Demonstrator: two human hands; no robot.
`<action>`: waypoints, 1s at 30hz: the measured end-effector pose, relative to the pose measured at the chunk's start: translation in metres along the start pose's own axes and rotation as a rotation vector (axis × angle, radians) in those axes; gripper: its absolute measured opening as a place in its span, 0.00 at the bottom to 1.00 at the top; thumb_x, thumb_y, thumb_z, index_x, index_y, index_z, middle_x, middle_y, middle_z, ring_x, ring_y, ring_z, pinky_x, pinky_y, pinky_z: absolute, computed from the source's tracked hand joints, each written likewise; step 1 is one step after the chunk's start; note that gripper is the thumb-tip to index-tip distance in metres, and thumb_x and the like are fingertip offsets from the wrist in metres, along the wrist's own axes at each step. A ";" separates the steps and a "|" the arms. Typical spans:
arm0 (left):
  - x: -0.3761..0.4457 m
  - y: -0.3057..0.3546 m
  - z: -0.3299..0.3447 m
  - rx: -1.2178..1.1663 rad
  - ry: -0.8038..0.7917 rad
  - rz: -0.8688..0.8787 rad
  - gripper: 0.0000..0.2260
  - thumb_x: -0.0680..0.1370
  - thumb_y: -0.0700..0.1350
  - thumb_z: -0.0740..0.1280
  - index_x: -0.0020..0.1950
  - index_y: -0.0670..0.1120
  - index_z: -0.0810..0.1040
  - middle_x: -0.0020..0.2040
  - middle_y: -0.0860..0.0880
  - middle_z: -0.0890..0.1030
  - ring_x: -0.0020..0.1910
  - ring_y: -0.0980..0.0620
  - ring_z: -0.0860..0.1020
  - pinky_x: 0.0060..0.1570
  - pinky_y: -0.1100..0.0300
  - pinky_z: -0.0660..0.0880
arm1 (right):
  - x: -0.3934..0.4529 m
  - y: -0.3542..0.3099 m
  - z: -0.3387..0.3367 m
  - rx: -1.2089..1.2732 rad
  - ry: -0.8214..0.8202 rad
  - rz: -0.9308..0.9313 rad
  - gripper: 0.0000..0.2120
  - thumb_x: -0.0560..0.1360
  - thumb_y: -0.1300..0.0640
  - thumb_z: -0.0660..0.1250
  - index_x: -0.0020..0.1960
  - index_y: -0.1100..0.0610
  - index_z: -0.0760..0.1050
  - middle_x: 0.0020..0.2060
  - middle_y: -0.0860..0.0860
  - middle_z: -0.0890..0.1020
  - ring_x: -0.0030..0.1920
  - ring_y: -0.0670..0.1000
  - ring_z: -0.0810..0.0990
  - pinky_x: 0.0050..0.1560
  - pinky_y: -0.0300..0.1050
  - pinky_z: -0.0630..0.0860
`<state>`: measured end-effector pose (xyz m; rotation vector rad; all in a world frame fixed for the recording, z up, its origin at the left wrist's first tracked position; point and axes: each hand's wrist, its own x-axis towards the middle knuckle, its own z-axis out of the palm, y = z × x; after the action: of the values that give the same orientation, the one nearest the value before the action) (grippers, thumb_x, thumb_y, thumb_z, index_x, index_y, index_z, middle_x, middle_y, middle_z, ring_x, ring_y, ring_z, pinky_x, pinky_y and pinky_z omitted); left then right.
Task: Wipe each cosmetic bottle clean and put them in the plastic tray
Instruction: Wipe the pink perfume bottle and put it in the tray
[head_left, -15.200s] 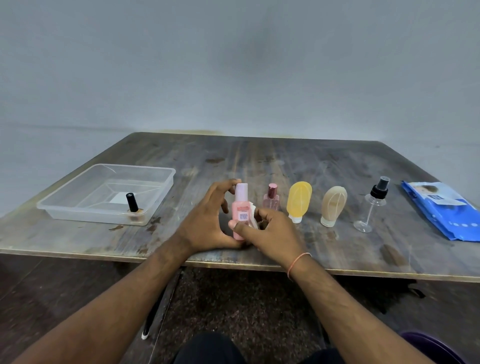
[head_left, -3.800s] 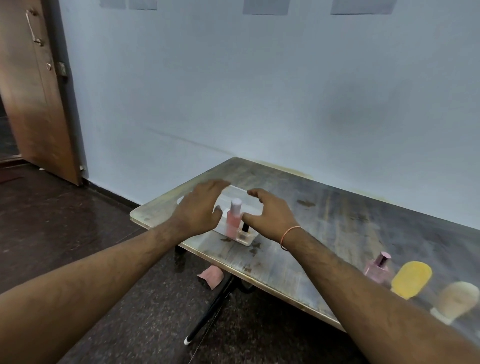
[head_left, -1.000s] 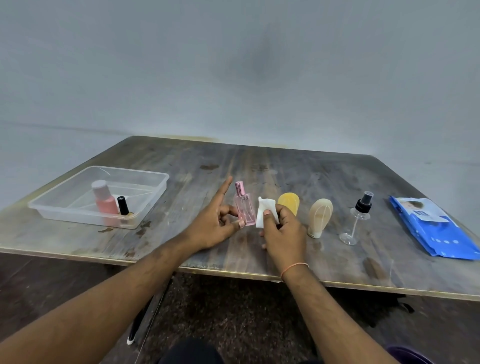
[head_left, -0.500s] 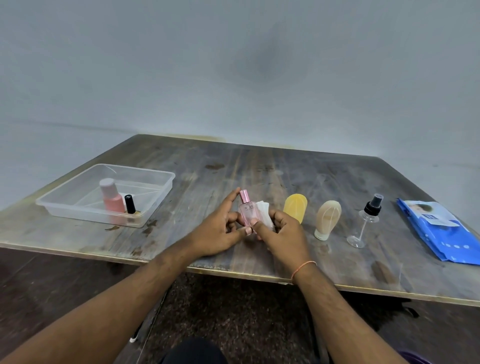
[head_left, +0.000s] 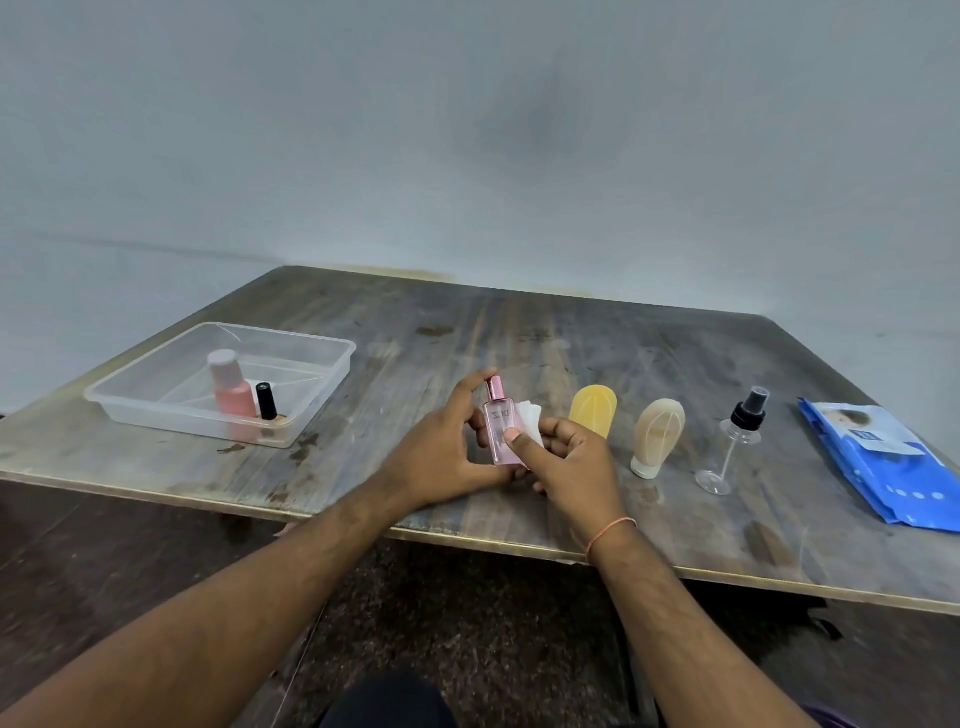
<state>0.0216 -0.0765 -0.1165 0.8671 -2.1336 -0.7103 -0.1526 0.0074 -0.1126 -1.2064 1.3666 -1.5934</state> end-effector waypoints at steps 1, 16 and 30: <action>-0.001 -0.001 -0.001 -0.043 -0.012 0.001 0.52 0.70 0.56 0.85 0.85 0.62 0.55 0.57 0.54 0.86 0.34 0.60 0.78 0.39 0.62 0.75 | -0.001 0.000 -0.001 0.009 -0.013 0.001 0.09 0.78 0.58 0.78 0.57 0.57 0.86 0.45 0.53 0.91 0.37 0.43 0.85 0.33 0.33 0.76; -0.007 0.004 -0.005 -0.120 -0.129 0.015 0.53 0.74 0.48 0.84 0.87 0.61 0.51 0.59 0.58 0.86 0.47 0.60 0.85 0.48 0.65 0.79 | 0.002 0.011 -0.004 -0.231 0.012 -0.157 0.08 0.84 0.47 0.69 0.57 0.44 0.87 0.38 0.52 0.87 0.36 0.47 0.81 0.44 0.58 0.84; -0.003 -0.009 -0.004 -0.207 -0.051 -0.023 0.50 0.73 0.41 0.77 0.87 0.61 0.53 0.51 0.46 0.87 0.45 0.47 0.86 0.46 0.52 0.81 | -0.012 0.009 0.007 -0.597 -0.002 -0.592 0.12 0.77 0.47 0.71 0.59 0.41 0.88 0.55 0.42 0.75 0.51 0.46 0.78 0.47 0.50 0.80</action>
<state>0.0294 -0.0809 -0.1218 0.7707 -2.0528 -0.9551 -0.1430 0.0143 -0.1241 -2.1230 1.6425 -1.5925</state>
